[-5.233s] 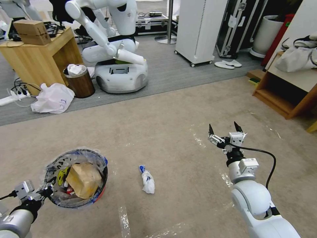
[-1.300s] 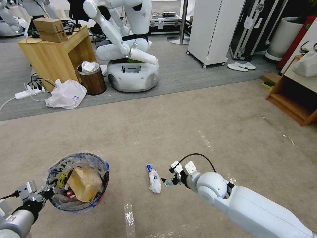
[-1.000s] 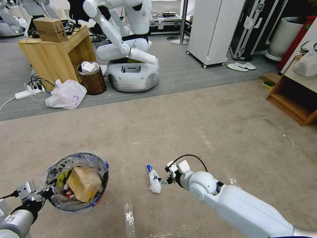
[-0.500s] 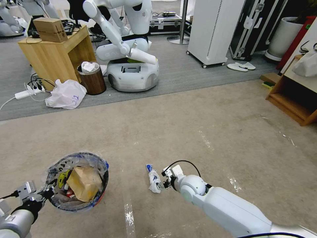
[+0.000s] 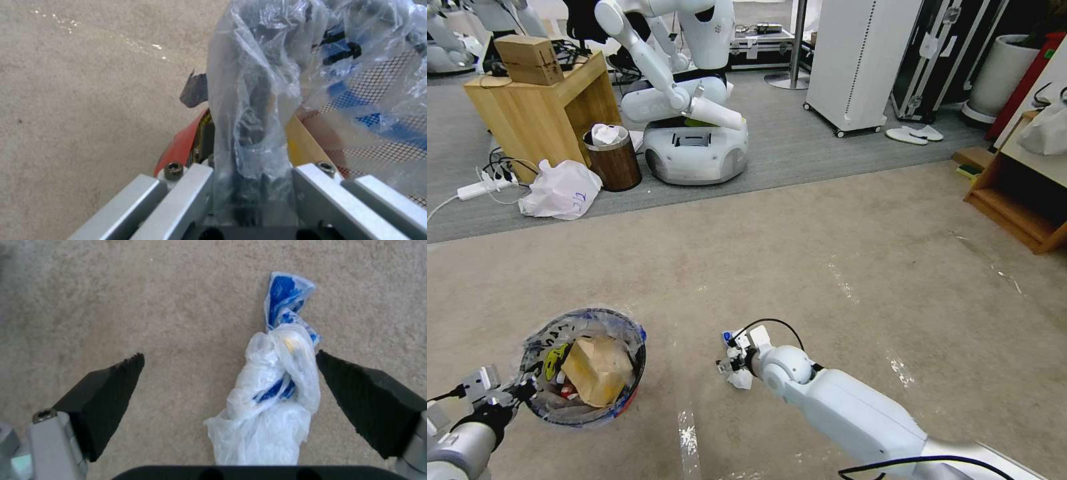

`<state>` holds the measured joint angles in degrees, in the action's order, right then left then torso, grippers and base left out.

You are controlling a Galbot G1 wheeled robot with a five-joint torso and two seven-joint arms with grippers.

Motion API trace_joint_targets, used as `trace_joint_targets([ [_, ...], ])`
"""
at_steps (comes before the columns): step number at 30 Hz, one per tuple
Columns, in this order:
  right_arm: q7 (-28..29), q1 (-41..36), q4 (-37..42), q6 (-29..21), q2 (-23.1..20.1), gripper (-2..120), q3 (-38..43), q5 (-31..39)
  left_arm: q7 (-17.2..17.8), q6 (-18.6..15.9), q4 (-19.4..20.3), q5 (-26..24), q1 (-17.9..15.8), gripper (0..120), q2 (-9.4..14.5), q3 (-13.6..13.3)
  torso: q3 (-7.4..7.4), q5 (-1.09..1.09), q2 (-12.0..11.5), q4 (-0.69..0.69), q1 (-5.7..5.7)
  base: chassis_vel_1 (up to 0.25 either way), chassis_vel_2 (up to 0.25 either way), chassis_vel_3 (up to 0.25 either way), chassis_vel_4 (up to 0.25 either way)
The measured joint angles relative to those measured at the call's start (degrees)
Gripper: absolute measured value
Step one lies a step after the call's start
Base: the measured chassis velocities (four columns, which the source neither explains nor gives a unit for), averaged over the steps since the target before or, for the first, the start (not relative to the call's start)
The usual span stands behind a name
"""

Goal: Pick up the trash bin and place the garbage on the floor into it.

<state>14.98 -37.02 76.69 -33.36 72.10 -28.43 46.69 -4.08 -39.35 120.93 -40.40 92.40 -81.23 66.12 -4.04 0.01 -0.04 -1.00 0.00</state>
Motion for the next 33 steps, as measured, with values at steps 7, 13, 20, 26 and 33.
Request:
trace_joint_targets([
  [7, -0.77, -0.7, -3.96, 1.3, 0.9, 96, 0.56, -2.2, -0.07, 0.01, 0.02, -0.01, 0.2, 1, -0.17, -0.15, 0.0, 0.0, 0.0, -0.01, 0.0, 0.0, 0.0, 0.0, 0.0],
  [13, -1.36, -0.91, -5.63, 1.8, 1.18, 96, 1.03, -3.03, -0.11, 0.04, 0.18, -0.05, 0.37, 1, -0.26, -0.03, 0.0, 0.0, 0.0, -0.01, 0.0, 0.0, 0.0, 0.0, 0.0],
  [20, -2.11, -0.92, -6.97, 2.5, 1.61, 90, 1.32, -3.87, -0.15, 0.2, 0.21, -0.05, 0.56, 1, -0.49, 0.03, 0.0, 0.0, 0.0, 0.0, 0.0, 0.0, 0.0, 0.0, 0.0],
  [26, -2.91, -0.84, -7.83, 3.04, 1.93, 84, 1.37, -4.52, -0.16, 0.23, 0.2, -0.05, 0.59, 1, -0.49, 0.14, 0.0, 0.0, 0.0, -0.01, 0.0, 0.0, 0.0, 0.0, 0.0],
  [33, -3.98, -0.43, -10.15, 3.9, 3.18, 73, 1.35, -5.66, -0.16, 0.28, 0.2, -0.06, 0.61, 1, -0.59, 0.26, 0.0, 0.0, 0.0, 0.0, 0.0, 0.0, 0.0, 0.0, 0.0],
])
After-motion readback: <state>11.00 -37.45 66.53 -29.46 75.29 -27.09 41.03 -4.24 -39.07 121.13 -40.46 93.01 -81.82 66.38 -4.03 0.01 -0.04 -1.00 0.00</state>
